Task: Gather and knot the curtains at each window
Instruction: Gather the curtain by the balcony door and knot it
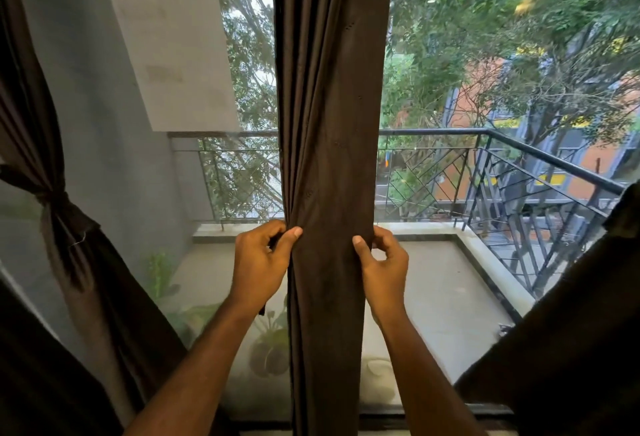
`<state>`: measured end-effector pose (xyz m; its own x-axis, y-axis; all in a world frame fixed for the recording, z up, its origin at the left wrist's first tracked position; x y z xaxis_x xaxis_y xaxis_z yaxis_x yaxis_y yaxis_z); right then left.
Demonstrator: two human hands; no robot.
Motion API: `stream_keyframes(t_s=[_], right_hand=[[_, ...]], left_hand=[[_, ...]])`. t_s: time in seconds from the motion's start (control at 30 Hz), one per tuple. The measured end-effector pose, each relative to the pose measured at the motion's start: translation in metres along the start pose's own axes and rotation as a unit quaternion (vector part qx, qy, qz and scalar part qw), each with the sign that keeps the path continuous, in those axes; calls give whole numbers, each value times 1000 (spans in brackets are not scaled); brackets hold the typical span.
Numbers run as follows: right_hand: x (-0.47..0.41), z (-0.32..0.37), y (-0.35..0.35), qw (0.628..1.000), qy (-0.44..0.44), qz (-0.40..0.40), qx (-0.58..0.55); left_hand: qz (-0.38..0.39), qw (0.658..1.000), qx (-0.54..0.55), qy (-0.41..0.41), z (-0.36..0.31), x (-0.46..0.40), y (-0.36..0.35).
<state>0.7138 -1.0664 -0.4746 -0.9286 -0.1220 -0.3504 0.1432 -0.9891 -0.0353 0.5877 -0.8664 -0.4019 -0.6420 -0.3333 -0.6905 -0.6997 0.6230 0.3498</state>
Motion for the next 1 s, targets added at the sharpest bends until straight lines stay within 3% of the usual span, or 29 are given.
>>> stream_keyframes(t_s=[0.07, 0.27, 0.43, 0.57, 0.8, 1.0], right_hand=[[8, 3, 8, 998, 28, -51, 3], [31, 30, -1, 992, 106, -63, 32], [65, 53, -38, 955, 255, -4, 152], [69, 56, -56, 950, 272, 17, 151], [66, 46, -65, 968, 235, 39, 80], [71, 56, -74, 960, 252, 53, 109]], left_hand=[[-20, 1000, -20, 2, 0, 0, 5], [-46, 994, -98, -2, -5, 3, 5], [-54, 987, -153, -8, -11, 5, -1], [-40, 986, -160, -13, -23, 14, -10], [-11, 1000, -27, -5, -20, 16, -5], [5, 1000, -14, -7, -22, 13, -1]])
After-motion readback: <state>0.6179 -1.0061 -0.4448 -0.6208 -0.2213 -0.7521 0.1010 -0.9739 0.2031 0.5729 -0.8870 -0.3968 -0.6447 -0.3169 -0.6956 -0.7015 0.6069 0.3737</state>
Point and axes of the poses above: each hand's wrist, its own x-axis away from the middle knuckle, its own y-axis out of the back of the hand, z = x × y, the point moved 9 cm from there along -x, towards the middle knuckle, and after that the axes turned 5 degrees about z, right-handed, at the moved point
